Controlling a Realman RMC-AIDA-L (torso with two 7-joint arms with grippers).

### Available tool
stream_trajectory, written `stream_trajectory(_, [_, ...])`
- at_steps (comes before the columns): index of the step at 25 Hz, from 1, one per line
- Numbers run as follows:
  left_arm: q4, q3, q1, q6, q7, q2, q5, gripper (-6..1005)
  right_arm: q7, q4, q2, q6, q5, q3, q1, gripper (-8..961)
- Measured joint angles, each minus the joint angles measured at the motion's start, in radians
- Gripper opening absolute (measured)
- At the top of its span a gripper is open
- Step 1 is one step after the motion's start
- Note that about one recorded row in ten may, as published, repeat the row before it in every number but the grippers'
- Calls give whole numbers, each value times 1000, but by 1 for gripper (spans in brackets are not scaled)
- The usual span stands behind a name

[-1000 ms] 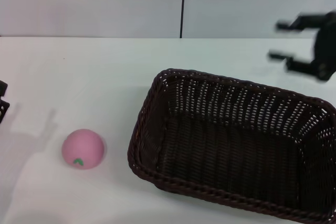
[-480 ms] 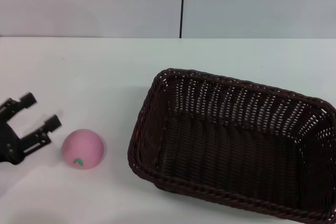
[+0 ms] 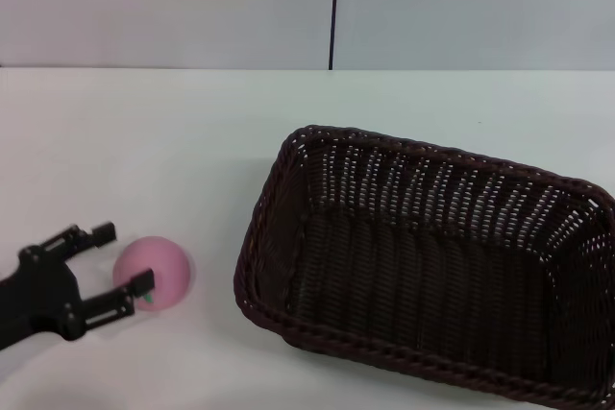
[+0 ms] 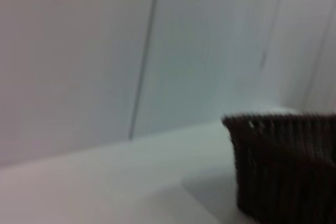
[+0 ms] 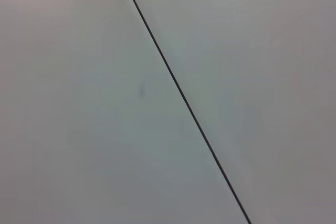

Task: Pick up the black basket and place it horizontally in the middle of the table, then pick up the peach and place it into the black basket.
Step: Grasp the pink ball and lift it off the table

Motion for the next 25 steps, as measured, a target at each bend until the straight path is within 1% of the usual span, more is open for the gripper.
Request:
stream_trajectory(3, [1,-2,-12,-22,-10,-1,56,798,-4,17,0,-10,-1,-1,8,502])
stream_trajectory(14, [-2,3,-19,-28,18,-6,59,795,-8,28,0,12,-1,0,30,502])
stream_trajectory(18, [-11,4,-19,-33,63,-9,59,649,-8,47,0,13,-1,0,34,502])
stream_trajectory(25, [-14,2,-19,-40,67,-10,49,367,-9,57,0,13,-1,3,34,502])
